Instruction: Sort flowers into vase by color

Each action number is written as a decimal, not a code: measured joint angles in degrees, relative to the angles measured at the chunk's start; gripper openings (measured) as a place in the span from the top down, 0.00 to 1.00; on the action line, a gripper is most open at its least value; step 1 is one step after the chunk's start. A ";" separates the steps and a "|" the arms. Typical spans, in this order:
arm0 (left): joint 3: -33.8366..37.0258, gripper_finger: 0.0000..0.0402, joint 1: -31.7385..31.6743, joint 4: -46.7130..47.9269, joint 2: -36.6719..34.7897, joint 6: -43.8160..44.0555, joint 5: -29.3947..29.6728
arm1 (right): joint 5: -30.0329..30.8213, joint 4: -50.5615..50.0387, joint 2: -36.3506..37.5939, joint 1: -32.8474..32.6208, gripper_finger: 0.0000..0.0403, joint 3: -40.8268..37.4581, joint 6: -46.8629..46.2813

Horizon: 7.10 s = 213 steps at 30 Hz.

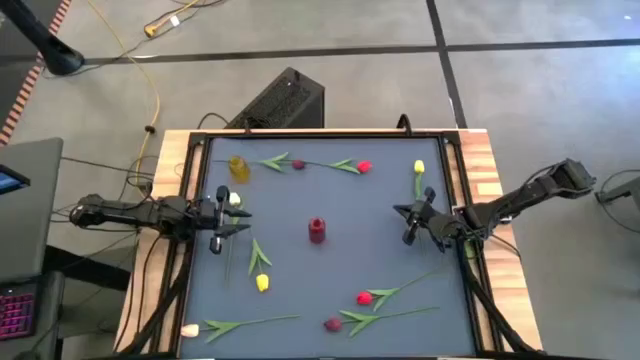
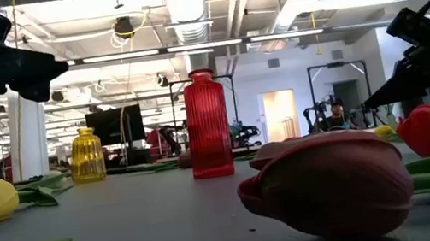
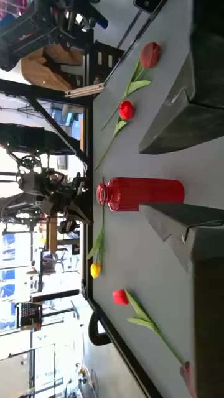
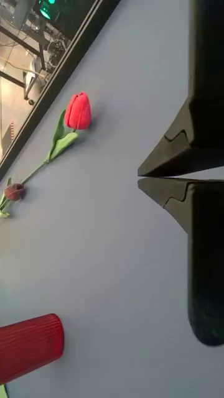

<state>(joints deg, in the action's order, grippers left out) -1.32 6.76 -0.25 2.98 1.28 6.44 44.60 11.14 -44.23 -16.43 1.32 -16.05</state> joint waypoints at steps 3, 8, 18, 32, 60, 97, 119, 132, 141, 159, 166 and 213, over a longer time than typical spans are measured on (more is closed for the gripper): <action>0.01 0.69 -0.01 0.01 -0.01 0.00 0.01 | -0.01 0.00 0.00 -0.01 0.90 0.00 0.00; 0.00 0.69 0.00 0.02 -0.02 0.00 0.00 | -0.02 0.00 0.00 -0.02 0.90 -0.01 0.00; 0.00 0.69 -0.02 0.01 -0.01 0.00 0.00 | 0.00 0.01 0.00 0.00 0.90 0.00 0.00; 0.00 0.69 0.00 0.00 -0.02 0.00 0.02 | 0.00 0.00 0.00 -0.01 0.90 -0.02 0.00; 0.02 0.69 -0.01 0.00 0.00 0.00 0.01 | 0.00 0.00 0.00 0.00 0.90 -0.02 0.00; -7.15 0.69 0.00 -4.10 5.14 33.56 16.93 | -5.82 10.09 -0.02 0.41 0.90 0.24 4.95; -34.38 0.69 -8.01 1.45 37.17 3.02 16.72 | -10.76 -42.37 -2.25 11.06 0.90 40.27 -14.90; -35.32 0.68 -13.87 5.14 43.67 4.42 14.57 | -32.85 -65.20 -11.85 28.62 0.77 43.41 -36.38; -35.32 0.55 -14.53 13.62 43.63 7.87 13.35 | -37.35 -70.81 -21.33 36.80 0.56 43.41 -34.69; -35.32 0.50 -14.51 18.10 43.52 12.81 10.22 | -40.17 -66.48 -32.46 40.93 0.51 40.77 -27.75; -35.32 0.50 -14.51 17.73 43.52 12.96 10.25 | -40.15 -62.91 -31.02 42.00 0.51 37.39 -29.35; -35.28 0.50 -14.27 19.81 43.50 24.97 0.61 | -36.88 -47.77 -31.15 34.09 0.96 51.09 -35.13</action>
<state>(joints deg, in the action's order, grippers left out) -36.60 -7.51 19.56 46.48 26.25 7.05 7.72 -36.63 -75.37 17.67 52.41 -51.19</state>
